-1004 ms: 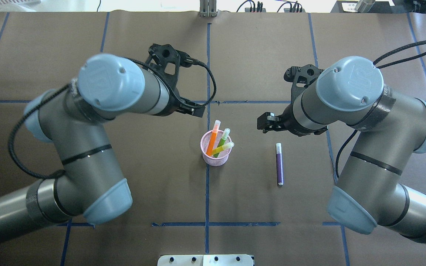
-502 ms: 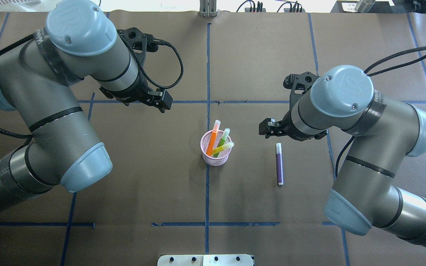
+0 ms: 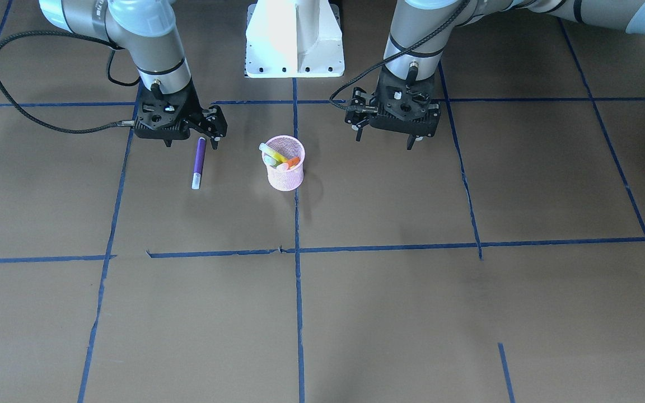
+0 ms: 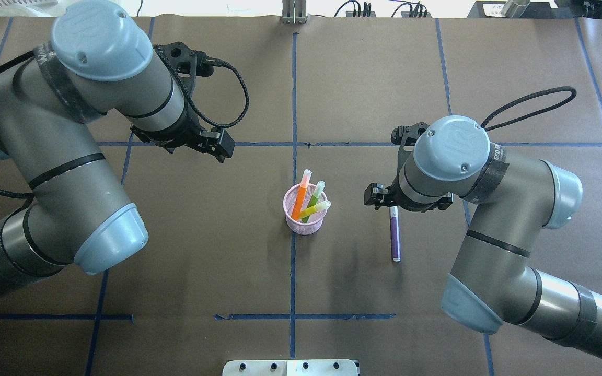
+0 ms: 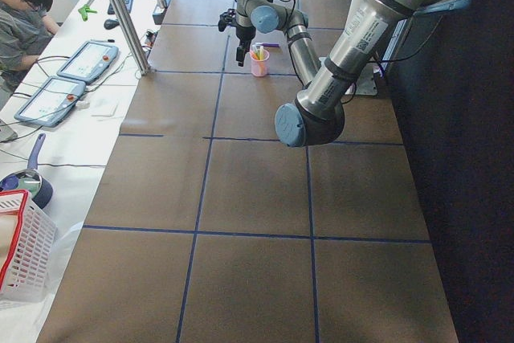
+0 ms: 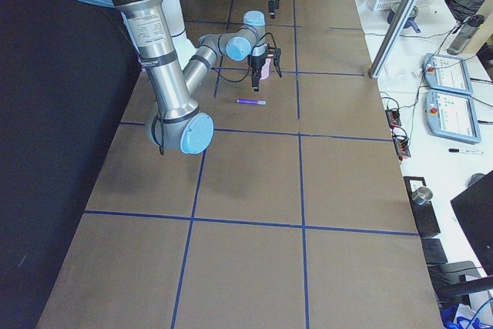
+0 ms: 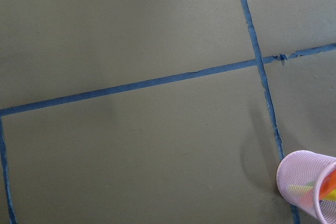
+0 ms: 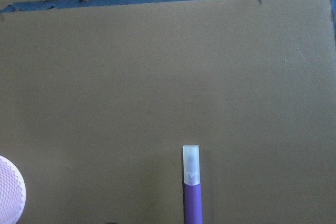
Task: Collect pens into pen holder
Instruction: 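Open and raise the left gripper while the right lowers toward the purple marker, then lower the right gripper around the purple marker and close on it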
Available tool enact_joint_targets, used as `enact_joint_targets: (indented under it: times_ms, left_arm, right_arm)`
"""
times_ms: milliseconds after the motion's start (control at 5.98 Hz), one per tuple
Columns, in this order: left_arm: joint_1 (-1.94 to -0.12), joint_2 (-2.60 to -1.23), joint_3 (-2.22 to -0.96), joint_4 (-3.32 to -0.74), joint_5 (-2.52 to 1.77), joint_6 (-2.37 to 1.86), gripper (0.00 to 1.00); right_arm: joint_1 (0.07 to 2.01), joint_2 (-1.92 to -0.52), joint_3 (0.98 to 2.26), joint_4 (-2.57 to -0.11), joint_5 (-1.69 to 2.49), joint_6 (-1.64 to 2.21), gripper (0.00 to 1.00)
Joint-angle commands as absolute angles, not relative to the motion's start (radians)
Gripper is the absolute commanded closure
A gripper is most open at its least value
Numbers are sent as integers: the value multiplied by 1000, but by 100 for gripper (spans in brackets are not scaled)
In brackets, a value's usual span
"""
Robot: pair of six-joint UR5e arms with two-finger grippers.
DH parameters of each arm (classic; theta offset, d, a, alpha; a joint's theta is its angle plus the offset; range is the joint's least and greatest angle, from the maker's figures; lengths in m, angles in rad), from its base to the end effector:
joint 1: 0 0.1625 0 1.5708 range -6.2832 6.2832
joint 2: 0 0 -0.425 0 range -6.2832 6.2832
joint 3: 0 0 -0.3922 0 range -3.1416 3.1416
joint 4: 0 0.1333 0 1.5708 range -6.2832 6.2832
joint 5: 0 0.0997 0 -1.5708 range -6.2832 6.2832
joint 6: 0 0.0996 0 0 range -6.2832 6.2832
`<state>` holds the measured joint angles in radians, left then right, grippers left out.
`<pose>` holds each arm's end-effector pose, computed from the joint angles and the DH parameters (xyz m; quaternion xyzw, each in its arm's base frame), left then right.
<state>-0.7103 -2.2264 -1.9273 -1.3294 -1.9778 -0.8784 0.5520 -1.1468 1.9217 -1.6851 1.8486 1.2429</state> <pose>0.3954 -0.4639 0.1630 0.0945 0.4021 0.0678 0.9082 -0.4490 -0.4010 0.2899 0.0183 -0.3464 0.0601 0.9360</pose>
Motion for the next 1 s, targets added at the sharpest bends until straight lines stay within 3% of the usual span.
enact_joint_targets:
  times_ms: [0,167,837]
  left_arm:
    - [-710,-2224,-1939,-1330,-1979,-882,0]
    - [-709,-2224,-1942,-1330,-1979,-887,0]
    - [-700,-2223,-1940,-1335,-1979,-896,0]
  right_arm:
    - [552,-1155,1841,-1563,1848,1246,9]
    - [551,-1155,1807,-1504,1847,1250,10]
    - [537,-1154,1744,-1500,1848,1249,28]
